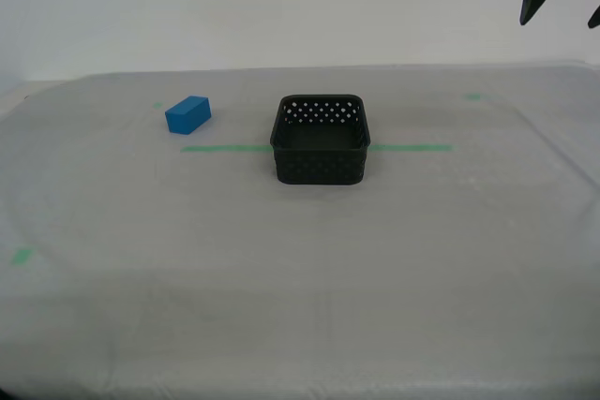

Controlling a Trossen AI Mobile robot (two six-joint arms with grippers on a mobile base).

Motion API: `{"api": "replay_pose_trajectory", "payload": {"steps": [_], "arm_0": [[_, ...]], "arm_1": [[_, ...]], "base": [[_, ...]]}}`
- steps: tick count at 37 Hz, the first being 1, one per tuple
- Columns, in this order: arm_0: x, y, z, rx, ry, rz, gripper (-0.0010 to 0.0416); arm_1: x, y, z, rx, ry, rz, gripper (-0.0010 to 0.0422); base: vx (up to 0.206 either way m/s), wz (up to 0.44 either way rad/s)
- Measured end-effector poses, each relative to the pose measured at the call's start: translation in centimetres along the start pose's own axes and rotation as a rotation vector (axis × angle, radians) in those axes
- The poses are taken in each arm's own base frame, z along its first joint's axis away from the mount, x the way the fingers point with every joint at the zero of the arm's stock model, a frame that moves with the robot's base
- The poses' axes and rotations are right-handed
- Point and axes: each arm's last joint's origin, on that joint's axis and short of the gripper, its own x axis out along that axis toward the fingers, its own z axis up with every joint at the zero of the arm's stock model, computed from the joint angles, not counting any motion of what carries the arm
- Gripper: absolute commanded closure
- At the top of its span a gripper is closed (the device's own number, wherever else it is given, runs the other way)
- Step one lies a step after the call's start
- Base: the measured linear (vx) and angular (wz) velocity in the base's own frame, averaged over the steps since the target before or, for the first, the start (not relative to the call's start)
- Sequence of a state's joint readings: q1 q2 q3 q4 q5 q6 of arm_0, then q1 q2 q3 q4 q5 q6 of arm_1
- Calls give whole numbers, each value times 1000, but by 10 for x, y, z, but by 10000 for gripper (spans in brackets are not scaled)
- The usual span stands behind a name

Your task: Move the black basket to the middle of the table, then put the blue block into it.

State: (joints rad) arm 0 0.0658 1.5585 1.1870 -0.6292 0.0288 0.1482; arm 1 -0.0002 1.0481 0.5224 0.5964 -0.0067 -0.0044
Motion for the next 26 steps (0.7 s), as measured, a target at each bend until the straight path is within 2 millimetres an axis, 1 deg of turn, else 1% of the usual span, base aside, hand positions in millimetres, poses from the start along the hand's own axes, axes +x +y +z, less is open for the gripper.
{"api": "replay_pose_trajectory", "payload": {"steps": [4,9,26], "arm_0": [[13,1,0,-6,24,-2,6],[24,2,0,-15,32,-1,6],[25,3,0,-16,25,1,7]], "arm_1": [[0,0,0,0,0,0,412],[0,0,0,0,0,0,412],[0,0,0,0,0,0,412]], "base": [[0,0],[0,0],[0,0]]}}
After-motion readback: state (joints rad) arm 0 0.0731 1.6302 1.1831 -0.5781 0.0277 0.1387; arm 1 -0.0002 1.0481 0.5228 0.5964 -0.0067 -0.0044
